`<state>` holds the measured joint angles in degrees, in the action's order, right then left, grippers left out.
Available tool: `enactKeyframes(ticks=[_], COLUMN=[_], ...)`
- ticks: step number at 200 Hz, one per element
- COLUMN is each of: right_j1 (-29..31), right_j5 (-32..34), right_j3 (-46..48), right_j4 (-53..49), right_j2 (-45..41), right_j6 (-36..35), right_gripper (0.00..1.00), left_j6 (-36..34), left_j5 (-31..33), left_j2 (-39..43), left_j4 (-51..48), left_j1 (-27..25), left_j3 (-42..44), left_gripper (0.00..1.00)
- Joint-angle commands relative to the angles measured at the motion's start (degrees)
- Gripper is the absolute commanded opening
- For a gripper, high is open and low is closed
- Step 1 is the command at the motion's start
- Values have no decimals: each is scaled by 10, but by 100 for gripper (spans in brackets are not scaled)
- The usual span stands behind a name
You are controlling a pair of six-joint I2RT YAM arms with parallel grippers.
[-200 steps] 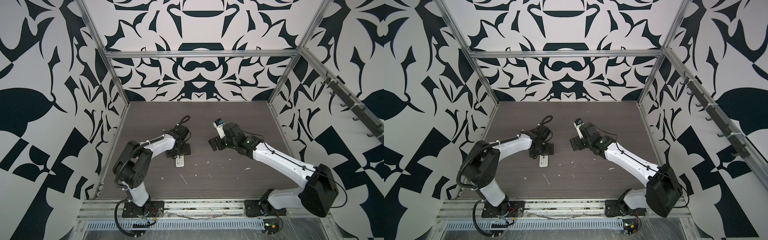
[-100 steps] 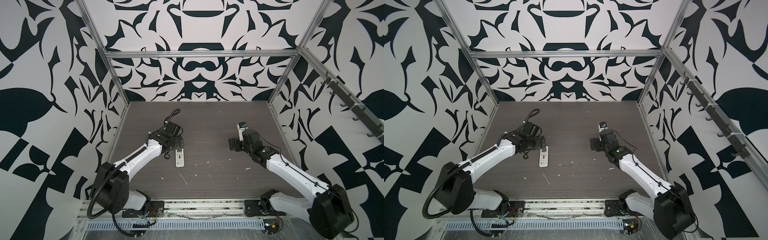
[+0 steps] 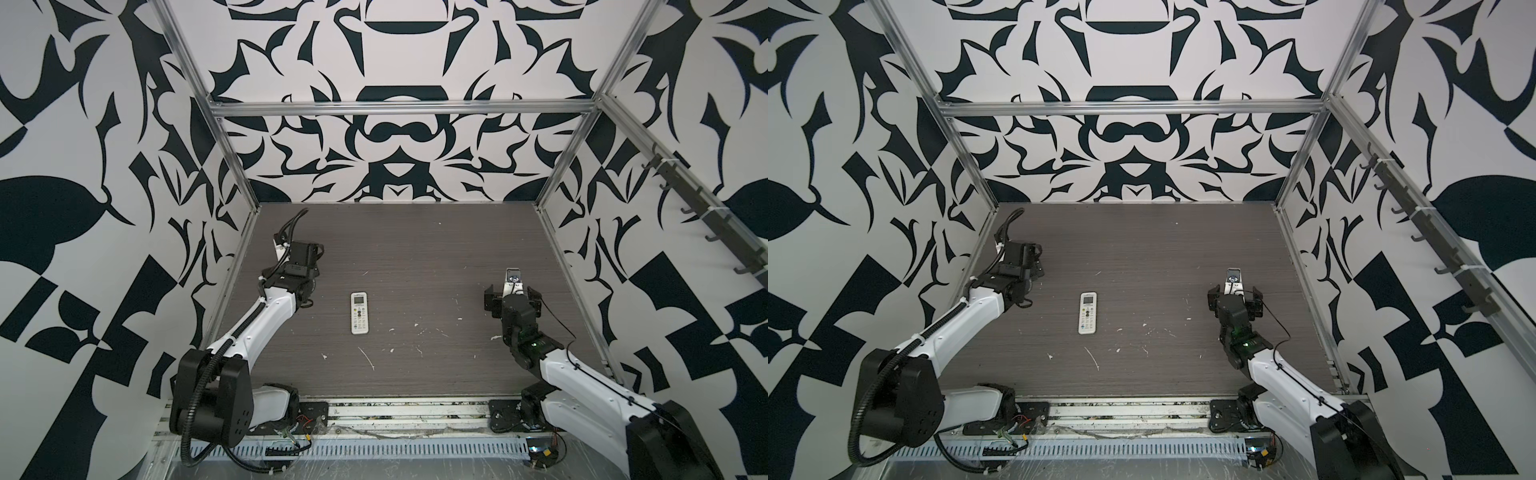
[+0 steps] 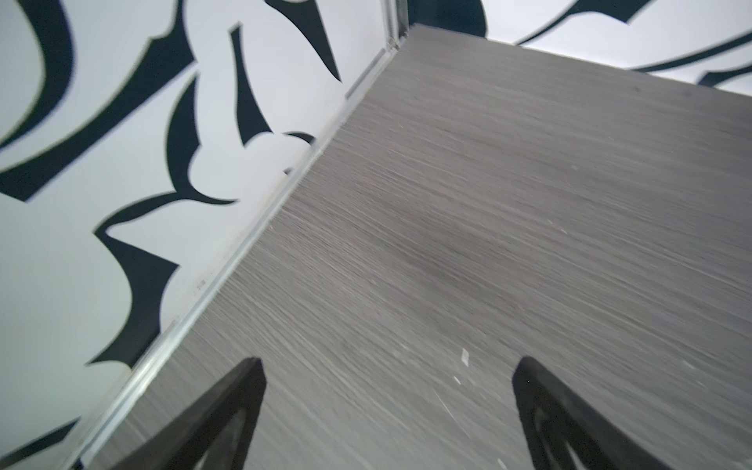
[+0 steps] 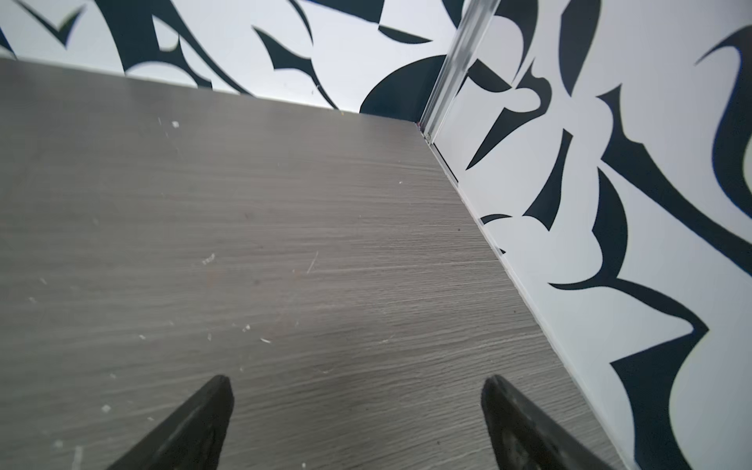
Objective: Load the batteries into the remote control
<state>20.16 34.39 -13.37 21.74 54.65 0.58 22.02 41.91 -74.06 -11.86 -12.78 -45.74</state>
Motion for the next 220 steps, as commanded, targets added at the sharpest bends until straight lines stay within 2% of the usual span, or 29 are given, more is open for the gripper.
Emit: enactKeyframes(ticks=[1, 15, 36, 86, 105, 134, 155, 171, 188, 204, 220], right_j1=[-19, -36, -53, -56, -59, -65, -76, -78, -81, -91, -106], right_j5=[-11, -18, -29, -29, -40, -62, -77, -64, -70, -74, -80], right_j3=[-13, -10, -23, -37, -20, -15, -16, -26, -46, -52, -61], right_j4=[129, 180, 233, 297, 356, 416, 419, 442, 376, 372, 339], right_j2=[34, 72, 147, 235, 266, 325, 341, 370, 354, 359, 351], right_j6=[-55, -38, -24, -37, -38, -39, -28, -36, -19, -13, 6], right_gripper=[99, 99, 99, 99, 99, 99, 99, 99, 99, 99, 99], left_j6=[-90, -166, -203, -244, -243, -247, -221, -201, -162, -176, -156], left_j5=[33, 9, -25, -23, -39, -60, -95, -143, -189, -195, -205], left_j2=[6, 27, 24, -84, -103, -154, -132, -134, -135, -176, -144], left_j4=[158, 278, 409, 645, 659, 775, 695, 684, 658, 748, 646], left_j1=[6, 6, 6, 13, 17, 32, 46, 76, 112, 122, 124], left_j3=[69, 126, 185, 242, 247, 280, 265, 259, 259, 272, 250], left_gripper=[99, 99, 99, 99, 99, 99, 99, 99, 99, 99, 99])
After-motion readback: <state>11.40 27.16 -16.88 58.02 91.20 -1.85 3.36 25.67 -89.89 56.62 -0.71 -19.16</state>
